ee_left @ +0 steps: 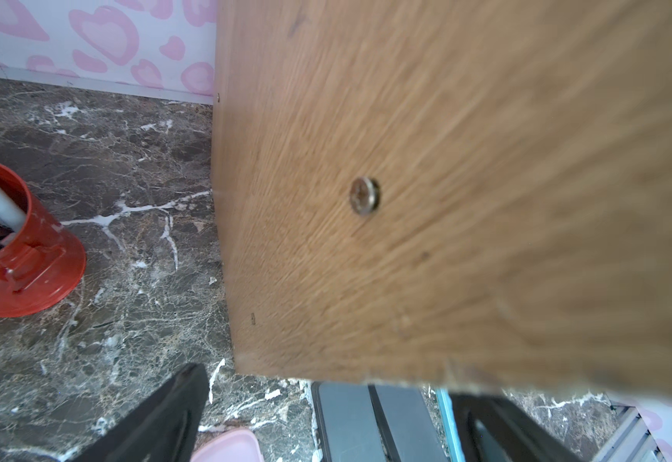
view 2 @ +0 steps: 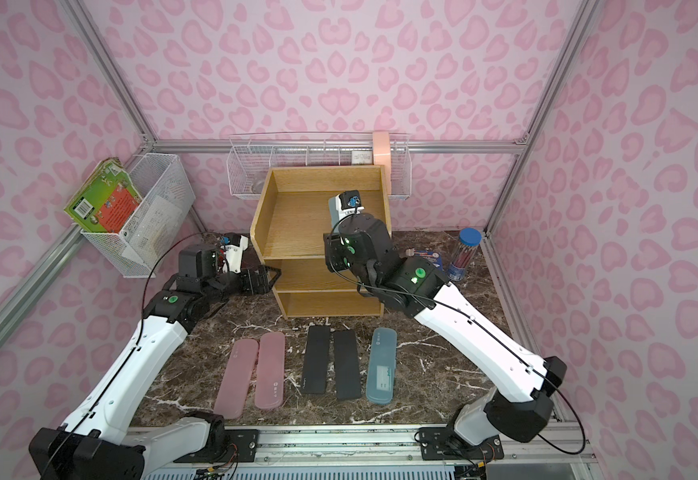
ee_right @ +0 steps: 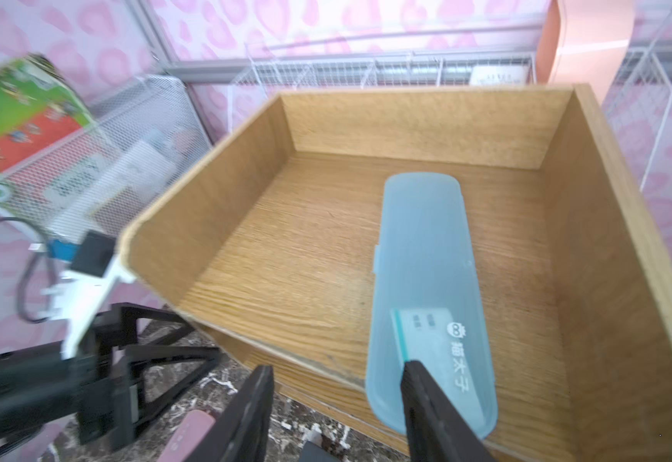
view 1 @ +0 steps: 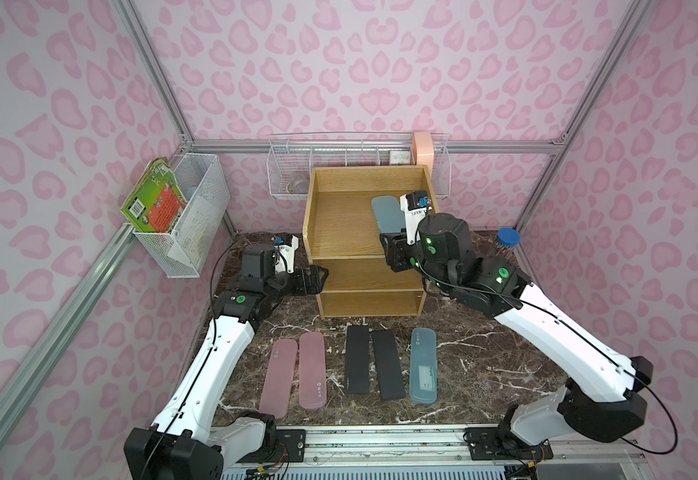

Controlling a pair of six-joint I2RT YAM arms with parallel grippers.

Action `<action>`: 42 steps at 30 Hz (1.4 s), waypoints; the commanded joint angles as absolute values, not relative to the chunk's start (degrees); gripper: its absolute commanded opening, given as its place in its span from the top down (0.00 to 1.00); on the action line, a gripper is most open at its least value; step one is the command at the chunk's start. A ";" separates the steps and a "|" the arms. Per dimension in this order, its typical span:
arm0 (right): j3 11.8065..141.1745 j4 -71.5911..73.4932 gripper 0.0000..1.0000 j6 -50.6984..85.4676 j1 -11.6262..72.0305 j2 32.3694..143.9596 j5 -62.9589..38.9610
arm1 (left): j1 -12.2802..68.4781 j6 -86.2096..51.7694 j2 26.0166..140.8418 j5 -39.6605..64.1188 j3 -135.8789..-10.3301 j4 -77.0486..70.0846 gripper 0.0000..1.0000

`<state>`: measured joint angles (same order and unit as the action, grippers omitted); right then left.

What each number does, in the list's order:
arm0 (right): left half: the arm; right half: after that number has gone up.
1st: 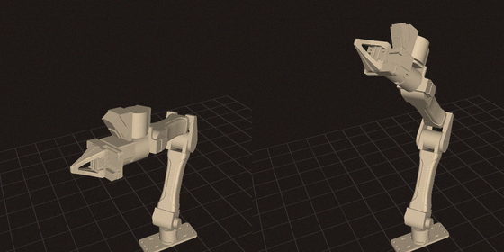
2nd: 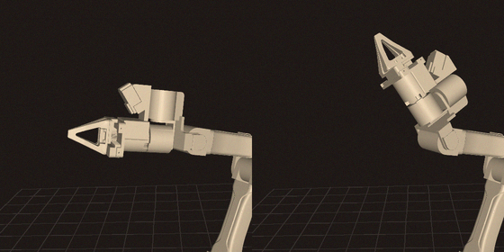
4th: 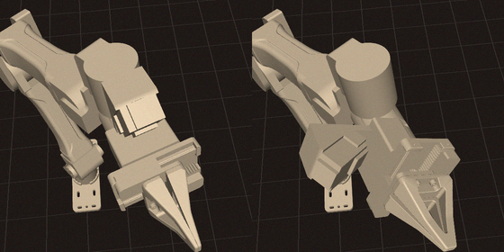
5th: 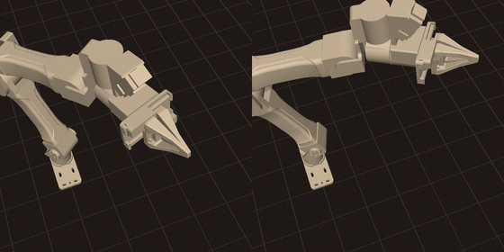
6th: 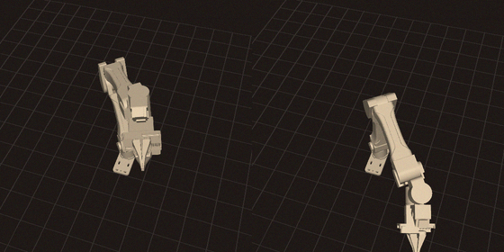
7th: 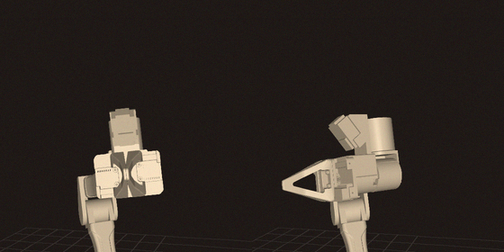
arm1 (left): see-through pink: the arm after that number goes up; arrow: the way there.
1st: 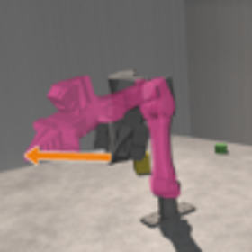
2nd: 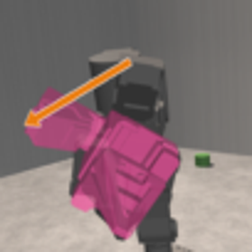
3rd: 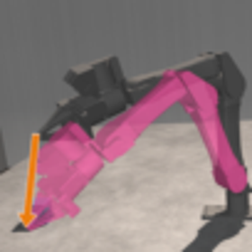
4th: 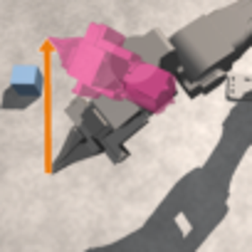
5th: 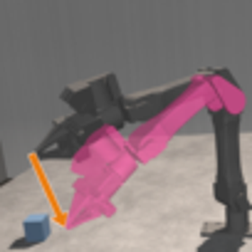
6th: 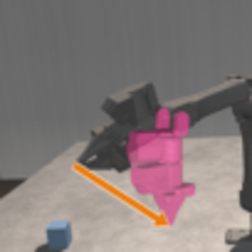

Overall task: Place the pencil cases on the shelf according to color
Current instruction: Place the pencil case on the shelf, then pick up the pencil case from the center of the board.

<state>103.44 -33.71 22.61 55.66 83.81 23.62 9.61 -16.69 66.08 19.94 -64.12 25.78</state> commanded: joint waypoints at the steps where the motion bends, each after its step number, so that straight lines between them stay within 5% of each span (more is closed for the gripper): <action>1: 100.79 -34.93 0.38 24.13 58.84 80.31 28.36 | 10.00 -16.02 65.31 18.62 -63.85 25.93 0.01; 5: 89.41 -40.30 0.24 33.68 65.19 73.42 34.39 | 10.79 -16.96 65.09 18.69 -63.90 28.92 0.01; 14: 64.10 -50.51 0.14 62.16 77.54 66.52 36.34 | 10.99 -20.98 59.86 16.84 -57.62 35.23 0.01; 24: 40.52 -35.72 0.07 72.01 77.41 60.68 30.41 | 11.01 -21.37 59.32 15.50 -54.26 36.71 0.02; 36: 34.20 -25.19 0.03 69.41 72.16 68.17 22.20 | 11.05 -21.09 61.01 16.53 -55.37 38.19 0.02; 42: 38.27 -30.90 0.02 70.62 71.80 76.88 22.24 | 11.07 -21.18 61.21 16.84 -55.32 38.30 0.02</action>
